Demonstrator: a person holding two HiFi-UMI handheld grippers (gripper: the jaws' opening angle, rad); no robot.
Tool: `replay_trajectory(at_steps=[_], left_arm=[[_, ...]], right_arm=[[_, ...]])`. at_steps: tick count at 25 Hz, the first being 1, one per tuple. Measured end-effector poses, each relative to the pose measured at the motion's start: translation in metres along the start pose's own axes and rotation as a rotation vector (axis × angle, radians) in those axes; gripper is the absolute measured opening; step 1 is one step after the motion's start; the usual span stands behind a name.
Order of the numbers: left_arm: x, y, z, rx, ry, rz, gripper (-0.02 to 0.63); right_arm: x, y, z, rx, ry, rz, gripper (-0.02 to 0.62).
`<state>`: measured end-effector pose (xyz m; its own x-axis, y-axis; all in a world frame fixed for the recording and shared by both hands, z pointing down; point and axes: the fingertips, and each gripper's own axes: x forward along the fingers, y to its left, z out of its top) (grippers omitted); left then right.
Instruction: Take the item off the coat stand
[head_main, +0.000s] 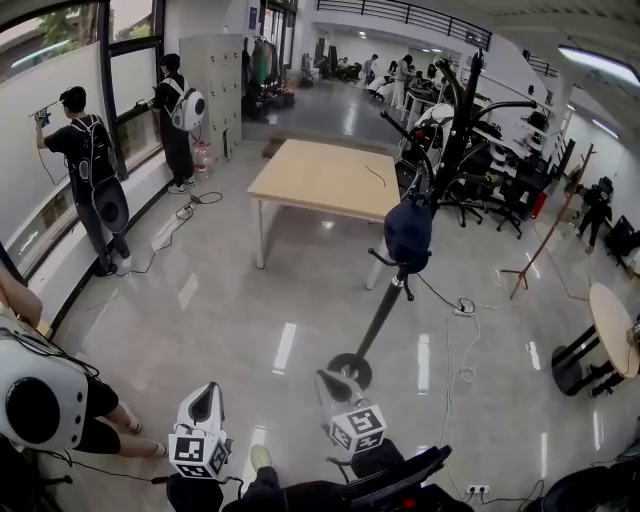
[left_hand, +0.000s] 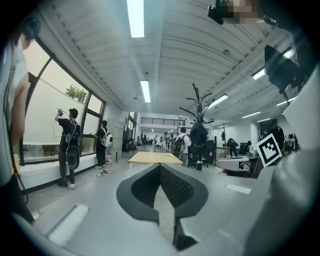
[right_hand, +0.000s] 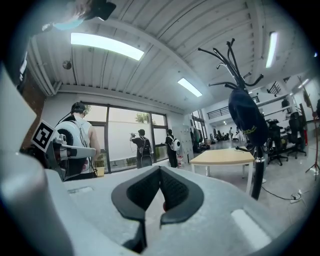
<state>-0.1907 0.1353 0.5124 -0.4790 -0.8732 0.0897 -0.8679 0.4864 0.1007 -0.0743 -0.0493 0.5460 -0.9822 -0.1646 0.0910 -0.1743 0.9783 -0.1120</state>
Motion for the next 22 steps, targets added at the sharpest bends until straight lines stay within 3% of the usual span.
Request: replay_trajectory(at_steps=[13, 22], left_arm=[[0.042, 0.110, 0.009, 0.009, -0.027, -0.015, 0.003], [0.078, 0.137, 0.019, -0.018, -0.024, -0.111, 0.003]], right_arm=[[0.103, 0.030, 0.022, -0.024, -0.020, -0.044, 0.002], [0.127, 0.025, 0.027, -0.040, -0.004, -0.156, 0.002]])
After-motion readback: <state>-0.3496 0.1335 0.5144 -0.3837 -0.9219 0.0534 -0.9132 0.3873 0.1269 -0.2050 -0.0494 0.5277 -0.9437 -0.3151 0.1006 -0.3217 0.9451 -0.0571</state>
